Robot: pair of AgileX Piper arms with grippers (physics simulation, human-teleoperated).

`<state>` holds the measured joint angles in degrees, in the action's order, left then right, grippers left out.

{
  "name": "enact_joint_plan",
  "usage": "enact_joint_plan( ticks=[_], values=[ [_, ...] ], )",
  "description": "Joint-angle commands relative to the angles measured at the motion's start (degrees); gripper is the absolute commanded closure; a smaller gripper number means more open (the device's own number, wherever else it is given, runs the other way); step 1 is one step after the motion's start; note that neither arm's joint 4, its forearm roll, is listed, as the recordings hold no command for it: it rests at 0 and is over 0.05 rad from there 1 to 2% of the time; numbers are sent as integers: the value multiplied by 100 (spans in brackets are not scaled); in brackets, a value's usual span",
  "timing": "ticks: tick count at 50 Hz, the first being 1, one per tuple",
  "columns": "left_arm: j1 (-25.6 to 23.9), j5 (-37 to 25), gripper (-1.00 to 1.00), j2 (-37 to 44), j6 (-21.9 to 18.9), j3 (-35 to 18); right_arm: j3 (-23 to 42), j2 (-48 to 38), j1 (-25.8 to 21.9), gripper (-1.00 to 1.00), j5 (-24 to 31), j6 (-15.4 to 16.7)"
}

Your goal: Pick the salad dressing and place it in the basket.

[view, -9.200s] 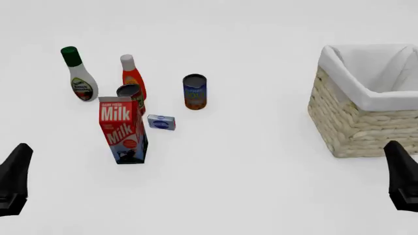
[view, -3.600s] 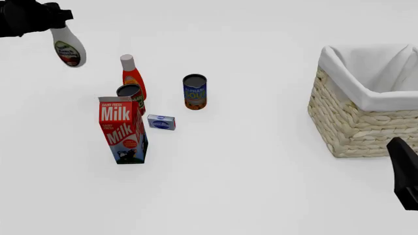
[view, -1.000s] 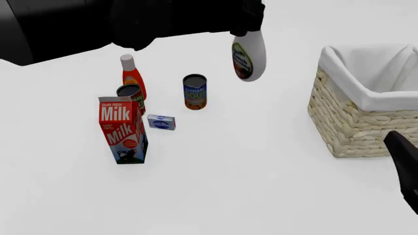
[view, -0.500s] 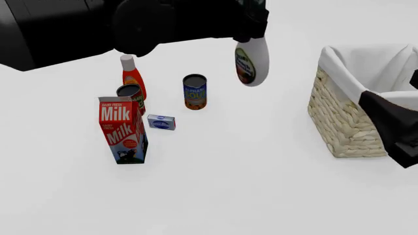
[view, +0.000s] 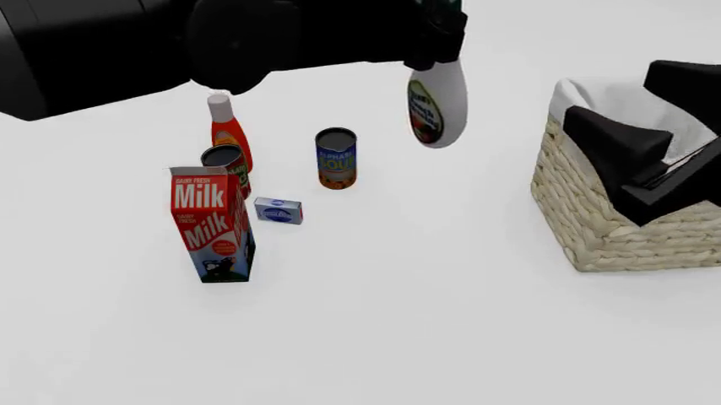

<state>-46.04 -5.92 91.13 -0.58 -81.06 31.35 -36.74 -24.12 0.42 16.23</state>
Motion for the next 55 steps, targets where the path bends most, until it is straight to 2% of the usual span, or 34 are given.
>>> enact_joint_plan(
  ticks=[1,11,34,55],
  values=[
    [-52,-31,100,-91,-92,-39,143,-387,-146,-100,-460,140],
    [-92,-99,100,-138,-58,-64,110,-722,-254,-100,-1111,266],
    [-162,-212,100,-238,-87,-98,264,-1285,-623,-100,-1737,188],
    [-208,-302,100,-295,-49,-118,257,-1555,-902,-100,-2276,268]
  ],
)
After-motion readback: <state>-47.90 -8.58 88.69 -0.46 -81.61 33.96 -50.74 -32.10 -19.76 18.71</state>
